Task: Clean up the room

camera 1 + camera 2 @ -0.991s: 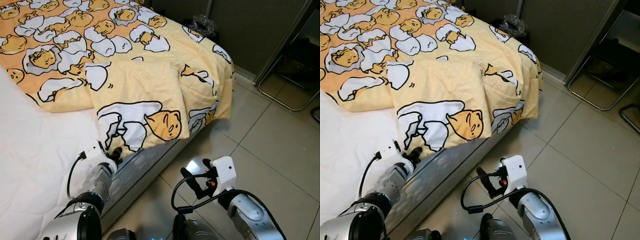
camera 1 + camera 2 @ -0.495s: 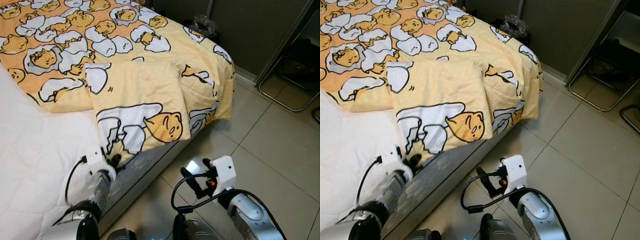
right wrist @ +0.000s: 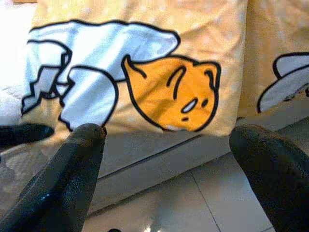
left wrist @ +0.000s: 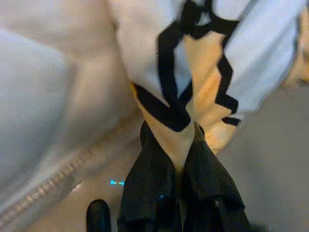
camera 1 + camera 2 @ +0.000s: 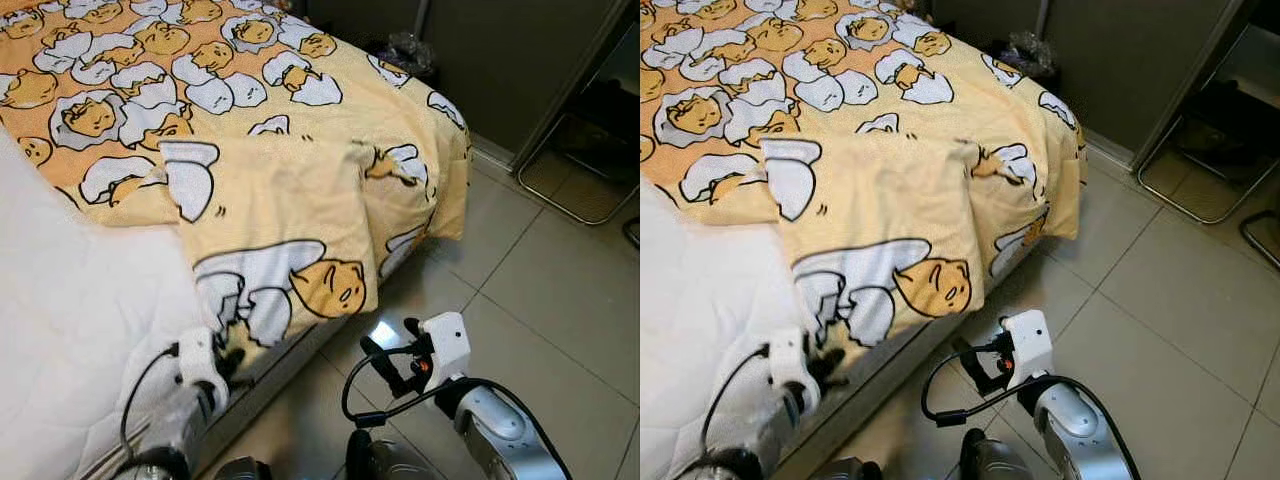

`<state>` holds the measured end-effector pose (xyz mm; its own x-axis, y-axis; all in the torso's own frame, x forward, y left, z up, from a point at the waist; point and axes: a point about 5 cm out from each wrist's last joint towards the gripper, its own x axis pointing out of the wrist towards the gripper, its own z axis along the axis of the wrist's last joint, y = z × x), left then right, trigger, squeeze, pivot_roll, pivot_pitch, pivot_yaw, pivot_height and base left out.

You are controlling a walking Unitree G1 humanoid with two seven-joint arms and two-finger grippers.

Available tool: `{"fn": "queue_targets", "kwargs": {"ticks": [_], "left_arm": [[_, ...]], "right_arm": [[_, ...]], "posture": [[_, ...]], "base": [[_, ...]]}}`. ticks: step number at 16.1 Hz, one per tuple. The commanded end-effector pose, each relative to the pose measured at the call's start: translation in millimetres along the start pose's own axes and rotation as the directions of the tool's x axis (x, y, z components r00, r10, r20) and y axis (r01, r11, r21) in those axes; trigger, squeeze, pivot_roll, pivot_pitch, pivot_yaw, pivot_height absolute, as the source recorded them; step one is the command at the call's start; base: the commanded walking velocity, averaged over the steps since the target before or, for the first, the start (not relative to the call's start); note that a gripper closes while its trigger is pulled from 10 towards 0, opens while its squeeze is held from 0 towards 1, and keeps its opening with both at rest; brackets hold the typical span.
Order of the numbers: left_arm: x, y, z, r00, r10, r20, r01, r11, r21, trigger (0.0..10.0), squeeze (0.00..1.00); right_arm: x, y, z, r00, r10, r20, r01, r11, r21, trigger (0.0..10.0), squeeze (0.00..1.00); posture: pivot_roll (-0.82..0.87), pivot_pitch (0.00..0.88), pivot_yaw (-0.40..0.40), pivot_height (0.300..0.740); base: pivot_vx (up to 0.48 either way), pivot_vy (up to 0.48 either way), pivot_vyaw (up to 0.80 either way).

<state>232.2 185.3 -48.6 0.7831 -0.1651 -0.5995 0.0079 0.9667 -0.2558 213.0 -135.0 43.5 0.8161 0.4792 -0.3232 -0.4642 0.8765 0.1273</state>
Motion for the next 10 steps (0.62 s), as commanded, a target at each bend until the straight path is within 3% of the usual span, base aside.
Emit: {"fn": "queue_targets", "kwargs": {"ticks": [1, 3, 4, 5, 6, 7, 8, 9, 10], "left_arm": [[-4.9, -1.9, -13, 0.998, -0.053, -0.046, 0.056, 0.996, 0.071, 0.0, 0.00], [-9.1, -5.3, -20, 0.990, -0.129, -0.064, 0.137, 0.978, 0.157, 0.0, 0.00], [-12.3, -10.8, -24, 0.974, -0.212, -0.079, 0.225, 0.946, 0.234, 0.0, 0.00], [-13.0, -14.6, -24, 0.964, -0.254, -0.078, 0.266, 0.931, 0.248, 0.0, 0.00], [-14.5, -29.5, -24, 0.919, -0.384, -0.088, 0.391, 0.856, 0.339, 0.0, 0.00], [-14.8, -31.9, -24, 0.910, -0.403, -0.094, 0.409, 0.839, 0.358, 0.0, 0.00], [-16.6, -42.0, -25, 0.870, -0.480, -0.114, 0.482, 0.778, 0.403, 0.0, 0.00], [-19.6, -54.3, -28, 0.808, -0.569, -0.153, 0.571, 0.691, 0.443, 0.0, 0.00], [-21.2, -59.3, -30, 0.777, -0.604, -0.176, 0.607, 0.646, 0.463, 0.0, 0.00]], "right_arm": [[0.4, -0.7, -1, 1.000, 0.001, -0.007, -0.001, 1.000, -0.005, 10.0, 0.00], [1.2, -1.2, -1, 1.000, 0.000, -0.005, 0.000, 1.000, -0.005, 10.0, 0.00], [2.0, -1.0, -1, 1.000, 0.004, -0.005, -0.004, 1.000, -0.006, 10.0, 0.00], [2.3, -0.9, 0, 1.000, 0.006, -0.004, -0.006, 1.000, -0.007, 10.0, 0.00], [3.0, -1.5, 0, 1.000, 0.009, -0.004, -0.009, 1.000, -0.009, 10.0, 0.00], [3.1, -1.7, 0, 1.000, 0.010, -0.004, -0.010, 1.000, -0.009, 10.0, 0.00], [3.3, -2.1, 0, 1.000, 0.011, -0.004, -0.011, 1.000, -0.011, 10.0, 0.00], [3.3, -2.6, 1, 1.000, 0.012, -0.003, -0.012, 1.000, -0.013, 10.0, 0.00], [3.3, -2.9, 1, 1.000, 0.011, -0.003, -0.011, 1.000, -0.014, 10.0, 0.00]], "posture": [[-0.13, 0.136, 0.002, 0.740], [-0.12, 0.134, 0.001, 0.740], [-0.12, 0.133, -0.001, 0.740], [-0.12, 0.133, -0.001, 0.740], [-0.12, 0.131, -0.003, 0.740], [-0.12, 0.131, -0.003, 0.740], [-0.13, 0.128, -0.005, 0.740], [-0.13, 0.127, -0.005, 0.740], [-0.13, 0.126, -0.006, 0.740]], "base": [[0.000, 0.000, 0.00], [0.000, 0.000, 0.00], [0.000, 0.000, 0.00], [0.000, 0.000, 0.00], [0.000, 0.000, 0.00], [0.000, 0.000, 0.00], [0.000, 0.000, 0.00], [0.000, 0.000, 0.00], [0.000, 0.000, 0.00]]}}
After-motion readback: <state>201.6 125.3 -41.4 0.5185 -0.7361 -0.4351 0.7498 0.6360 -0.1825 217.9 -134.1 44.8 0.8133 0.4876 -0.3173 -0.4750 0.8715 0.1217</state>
